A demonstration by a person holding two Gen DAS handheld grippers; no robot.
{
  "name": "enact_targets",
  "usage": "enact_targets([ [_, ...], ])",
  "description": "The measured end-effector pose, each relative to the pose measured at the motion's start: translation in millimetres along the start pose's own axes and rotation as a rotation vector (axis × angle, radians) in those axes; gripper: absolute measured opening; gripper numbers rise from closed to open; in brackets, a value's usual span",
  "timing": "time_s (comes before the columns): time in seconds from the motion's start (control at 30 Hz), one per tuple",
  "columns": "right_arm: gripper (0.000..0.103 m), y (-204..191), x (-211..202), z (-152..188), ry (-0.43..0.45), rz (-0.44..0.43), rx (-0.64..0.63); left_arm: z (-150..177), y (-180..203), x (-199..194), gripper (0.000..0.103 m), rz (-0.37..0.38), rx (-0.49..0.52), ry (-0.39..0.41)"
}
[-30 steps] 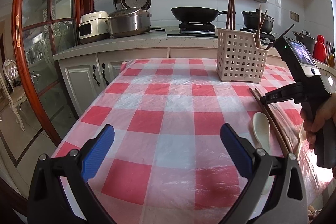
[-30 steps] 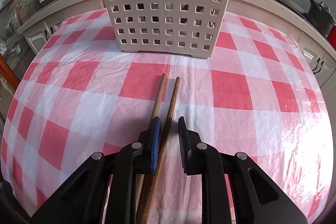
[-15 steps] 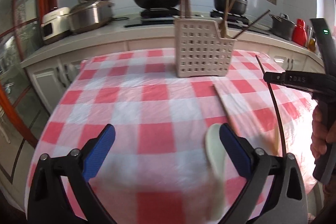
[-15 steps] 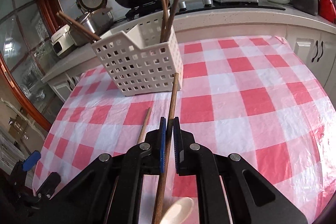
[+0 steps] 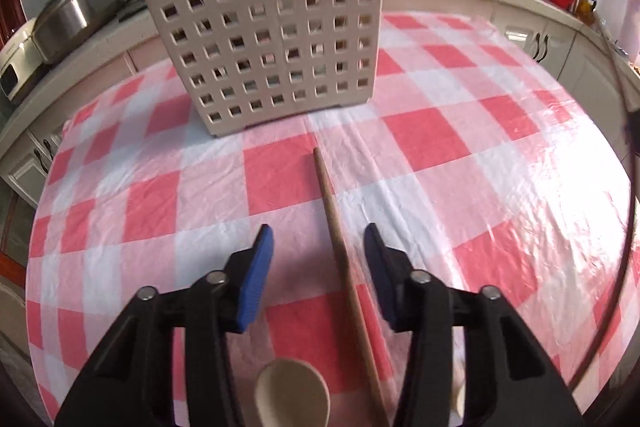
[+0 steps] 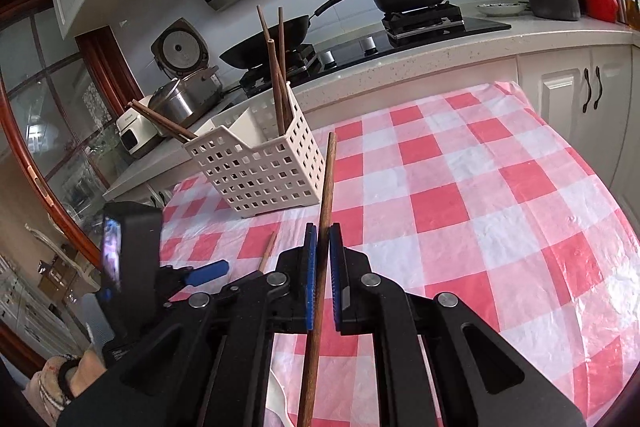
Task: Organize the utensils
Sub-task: 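Close the left tool on the last wooden chopstick near the spoon, then lift the chopstick upright with the left tool while the right tool lifts its own toward the caddy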
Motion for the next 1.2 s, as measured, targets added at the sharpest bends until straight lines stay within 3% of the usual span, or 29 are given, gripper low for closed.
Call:
enact_targets([
  [0.1,0.008,2,0,1,0.001,-0.015,0.004,-2,4,5,0.03,-0.007,0.014,-0.005],
  [0.17,0.008,4,2,2,-0.005,-0.022,0.011,-1,11,6,0.013,0.007,0.034,-0.017],
  [0.23,0.008,7,4,5,-0.011,-0.022,0.019,-1,17,7,0.007,0.002,0.055,-0.022],
  [0.47,0.008,8,-1,6,-0.005,-0.015,0.017,-2,16,-6,0.006,0.052,0.011,0.025],
  [0.8,0.007,-27,-33,-10,0.084,-0.019,-0.054,-10,17,-122,0.006,0.098,0.001,0.307],
  [1.2,0.007,-74,-71,-16,0.167,-0.009,-0.185,11,12,-201,0.006,0.085,0.001,0.495],
])
Point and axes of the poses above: each gripper's, at about its wrist camera, not at the fingertips, and x roughly the way its jaws point, y to its right, z to its underside, the point moved 10 cm from there along x, roughly the way its jaws point, and after that the axes turned 7 degrees about z, right-handed, at the moved point
